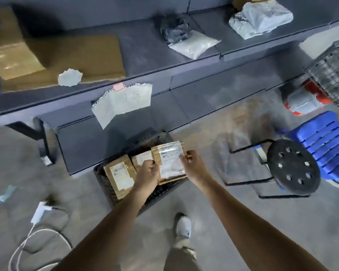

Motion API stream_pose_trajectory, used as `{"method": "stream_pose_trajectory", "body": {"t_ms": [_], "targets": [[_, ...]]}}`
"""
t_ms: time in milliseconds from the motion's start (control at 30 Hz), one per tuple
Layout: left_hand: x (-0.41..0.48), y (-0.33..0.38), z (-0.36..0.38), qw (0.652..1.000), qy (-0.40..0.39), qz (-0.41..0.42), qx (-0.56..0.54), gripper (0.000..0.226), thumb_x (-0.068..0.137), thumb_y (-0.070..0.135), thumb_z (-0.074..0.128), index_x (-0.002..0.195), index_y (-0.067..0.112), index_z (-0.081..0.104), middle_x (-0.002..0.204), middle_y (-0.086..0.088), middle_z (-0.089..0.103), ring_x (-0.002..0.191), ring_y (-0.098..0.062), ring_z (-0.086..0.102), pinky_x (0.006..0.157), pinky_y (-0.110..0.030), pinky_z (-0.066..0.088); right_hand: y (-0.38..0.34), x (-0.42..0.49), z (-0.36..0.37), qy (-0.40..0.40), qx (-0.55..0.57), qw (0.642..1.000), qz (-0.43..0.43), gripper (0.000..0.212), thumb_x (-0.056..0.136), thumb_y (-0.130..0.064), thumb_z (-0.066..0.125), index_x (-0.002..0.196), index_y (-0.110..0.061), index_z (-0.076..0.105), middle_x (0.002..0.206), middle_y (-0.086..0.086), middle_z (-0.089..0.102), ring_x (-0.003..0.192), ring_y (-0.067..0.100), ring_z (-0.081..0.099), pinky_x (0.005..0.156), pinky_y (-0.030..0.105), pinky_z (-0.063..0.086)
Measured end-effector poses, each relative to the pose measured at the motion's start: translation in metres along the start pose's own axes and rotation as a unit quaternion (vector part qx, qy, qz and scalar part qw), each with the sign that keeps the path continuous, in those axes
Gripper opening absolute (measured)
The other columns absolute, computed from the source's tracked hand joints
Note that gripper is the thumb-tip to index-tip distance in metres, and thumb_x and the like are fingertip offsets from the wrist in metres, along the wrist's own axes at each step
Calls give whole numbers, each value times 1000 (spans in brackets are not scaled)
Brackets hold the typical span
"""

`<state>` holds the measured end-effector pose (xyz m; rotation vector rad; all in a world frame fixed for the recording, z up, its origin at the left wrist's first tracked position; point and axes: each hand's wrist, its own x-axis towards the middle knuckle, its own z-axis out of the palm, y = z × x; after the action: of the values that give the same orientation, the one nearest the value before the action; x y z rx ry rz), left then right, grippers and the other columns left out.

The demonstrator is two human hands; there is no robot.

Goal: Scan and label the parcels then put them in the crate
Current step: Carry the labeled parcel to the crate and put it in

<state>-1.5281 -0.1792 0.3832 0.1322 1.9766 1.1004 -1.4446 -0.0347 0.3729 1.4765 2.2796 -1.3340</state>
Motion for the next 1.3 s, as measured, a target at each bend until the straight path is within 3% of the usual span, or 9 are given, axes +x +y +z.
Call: {"method": "stream_pose_trajectory", "body": {"t_ms": [200, 333, 467, 567, 667, 800, 967, 1167, 1300], "targets": [[63, -61, 70, 997, 18, -74, 1, 20, 102, 37, 39, 101, 23, 53, 83, 0, 58, 81, -24, 59, 82, -45, 53, 80, 86, 37, -84, -89, 992, -7, 44, 99, -43, 46, 130, -12, 46, 119, 9, 61, 105, 27, 60, 84, 35, 46], [113, -120, 98, 989, 24, -134, -66, 48, 101, 45, 42, 143, 22, 37, 83, 8, 54, 83, -21, 59, 88, -53, 54, 127, 139, 80, -135, -154, 978, -25, 43, 100, -53, 34, 119, -18, 51, 101, 2, 59, 93, 24, 57, 83, 39, 48], [165, -182, 120, 987, 22, -142, -64, 54, 102, 43, 41, 152, 28, 24, 81, 7, 54, 82, -23, 56, 85, -49, 54, 175, 190, 133, -167, -195, 965, -46, 47, 101, -51, 31, 122, -14, 53, 106, 8, 58, 94, 26, 56, 77, 34, 41], [201, -216, 134, 989, 23, -142, -45, 54, 102, 37, 43, 152, 29, 23, 96, -1, 62, 84, -23, 58, 81, -40, 52, 208, 222, 166, -189, -217, 956, -56, 55, 102, -52, 31, 126, -8, 54, 117, 13, 60, 105, 27, 58, 83, 35, 43], [231, -243, 147, 990, -1, -143, -16, 53, 102, 35, 43, 151, 24, 27, 130, -12, 58, 106, -30, 61, 96, -46, 50, 234, 244, 186, -214, -246, 945, -36, 54, 103, -51, 29, 120, -6, 54, 106, 11, 60, 94, 23, 58, 79, 32, 46], [261, -269, 161, 989, -27, -147, 23, 43, 101, 34, 44, 142, 22, 41, 104, -1, 60, 86, -17, 57, 76, -32, 49, 257, 266, 210, -254, -269, 928, -38, 60, 100, -60, 23, 124, -13, 52, 106, 13, 63, 91, 25, 63, 79, 36, 53], [282, -281, 169, 979, -58, -175, 87, 43, 104, 30, 40, 138, 5, 43, 133, -17, 53, 118, -33, 54, 85, -31, 41, 265, 285, 230, -268, -284, 920, -22, 68, 97, -65, 29, 131, -11, 50, 118, 15, 64, 103, 29, 63, 83, 35, 49], [257, -254, 147, 982, -24, -170, 79, 57, 102, 47, 38, 147, 13, 31, 93, 3, 58, 76, -11, 56, 66, -26, 43, 232, 260, 197, -256, -285, 924, -9, 62, 102, -55, 28, 149, -16, 32, 145, 18, 46, 129, 34, 48, 102, 44, 43], [211, -194, 120, 983, -22, -152, 98, 71, 99, 51, 41, 155, 17, 14, 139, -16, 52, 120, -34, 55, 97, -41, 45, 177, 216, 149, -211, -292, 931, -53, 59, 102, -52, 32, 150, -16, 30, 149, 15, 42, 133, 35, 44, 106, 46, 40]]}}
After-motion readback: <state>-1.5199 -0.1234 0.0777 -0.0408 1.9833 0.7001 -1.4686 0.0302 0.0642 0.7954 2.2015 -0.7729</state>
